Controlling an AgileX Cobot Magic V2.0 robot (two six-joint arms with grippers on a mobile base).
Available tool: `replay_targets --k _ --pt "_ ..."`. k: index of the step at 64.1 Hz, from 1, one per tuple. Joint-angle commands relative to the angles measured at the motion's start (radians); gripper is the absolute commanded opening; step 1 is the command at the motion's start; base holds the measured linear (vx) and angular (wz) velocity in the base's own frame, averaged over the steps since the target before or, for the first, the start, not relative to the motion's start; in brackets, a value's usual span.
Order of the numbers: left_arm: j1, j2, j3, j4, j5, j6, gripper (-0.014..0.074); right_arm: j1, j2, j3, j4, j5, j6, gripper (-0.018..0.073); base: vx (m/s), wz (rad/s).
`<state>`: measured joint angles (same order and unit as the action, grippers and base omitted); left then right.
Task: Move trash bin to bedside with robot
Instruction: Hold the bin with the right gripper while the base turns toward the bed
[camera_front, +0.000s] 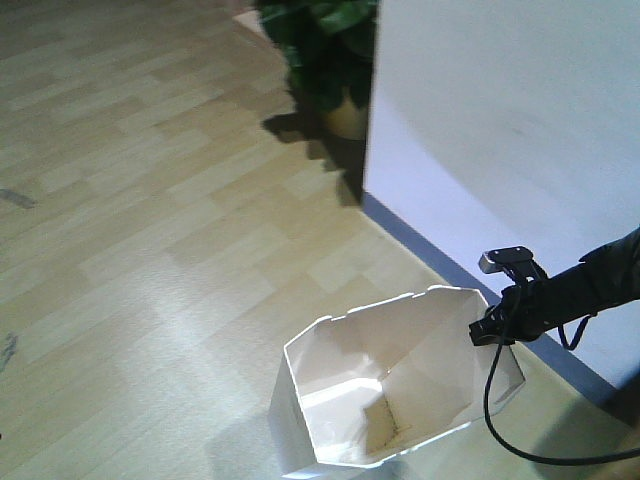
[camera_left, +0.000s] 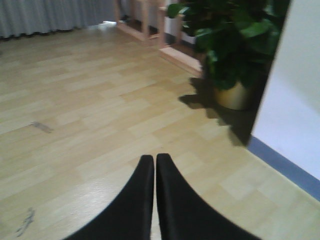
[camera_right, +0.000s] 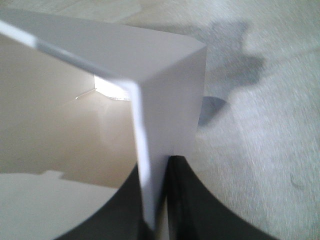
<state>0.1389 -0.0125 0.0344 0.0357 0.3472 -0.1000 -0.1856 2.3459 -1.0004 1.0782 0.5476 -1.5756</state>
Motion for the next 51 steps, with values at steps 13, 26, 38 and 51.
replay_targets --k 13,26,38,51 --pt "-0.003 -0.014 0.003 -0.002 -0.066 -0.004 -0.0006 -0.003 -0.075 -0.011 0.071 0.196 0.018 -0.0005 0.19 0.75" --pt "-0.003 -0.014 0.003 -0.002 -0.066 -0.004 -0.0006 -0.003 -0.075 -0.011 0.071 0.196 0.018 -0.0005 0.20 0.76" --pt "-0.003 -0.014 0.003 -0.002 -0.066 -0.004 -0.0006 -0.003 -0.075 -0.011 0.071 0.196 0.018 -0.0005 0.21 0.64" --pt "-0.003 -0.014 0.003 -0.002 -0.066 -0.004 -0.0006 -0.003 -0.075 -0.011 0.071 0.196 0.018 -0.0005 0.22 0.45"
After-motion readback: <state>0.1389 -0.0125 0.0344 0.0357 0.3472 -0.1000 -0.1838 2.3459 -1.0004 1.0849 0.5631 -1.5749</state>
